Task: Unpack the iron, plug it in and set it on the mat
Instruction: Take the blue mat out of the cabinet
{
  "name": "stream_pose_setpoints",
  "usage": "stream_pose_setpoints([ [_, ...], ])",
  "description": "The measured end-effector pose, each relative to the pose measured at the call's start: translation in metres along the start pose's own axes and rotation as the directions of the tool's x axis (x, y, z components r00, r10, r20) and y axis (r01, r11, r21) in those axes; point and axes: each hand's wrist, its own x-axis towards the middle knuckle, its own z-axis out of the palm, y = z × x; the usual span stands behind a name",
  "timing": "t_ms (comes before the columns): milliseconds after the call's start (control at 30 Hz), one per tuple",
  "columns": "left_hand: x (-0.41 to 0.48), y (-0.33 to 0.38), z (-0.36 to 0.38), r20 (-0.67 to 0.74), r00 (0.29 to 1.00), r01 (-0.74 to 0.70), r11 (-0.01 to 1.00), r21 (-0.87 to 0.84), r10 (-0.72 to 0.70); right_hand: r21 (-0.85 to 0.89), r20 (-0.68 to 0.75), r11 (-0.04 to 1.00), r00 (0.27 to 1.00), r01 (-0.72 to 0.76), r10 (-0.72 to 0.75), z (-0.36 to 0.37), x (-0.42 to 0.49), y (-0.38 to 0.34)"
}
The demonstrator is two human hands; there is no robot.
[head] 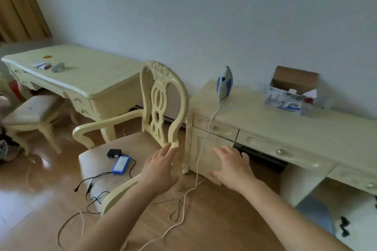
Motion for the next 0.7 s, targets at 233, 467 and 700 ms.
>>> stream_pose_setpoints([
  [233, 0.079, 0.086, 0.008, 0.021, 0.995, -0.1, 0.995, 0.008, 0.1, 0.036, -0.064, 0.994, 0.992, -0.106, 0.108, -0.044, 0.03, 0.095],
  [467, 0.178, 0.141, 0.017, 0.047, 0.974, -0.225, 0.973, 0.043, 0.223, 0.069, -0.129, 0.97, 0.962, -0.235, 0.242, -0.064, 0.08, 0.17],
  [700, 0.269, 0.203, 0.041, 0.151, 0.896, -0.433, 0.898, 0.079, 0.418, 0.142, -0.141, 0.9, 0.892, -0.412, 0.43, -0.071, 0.109, 0.235],
])
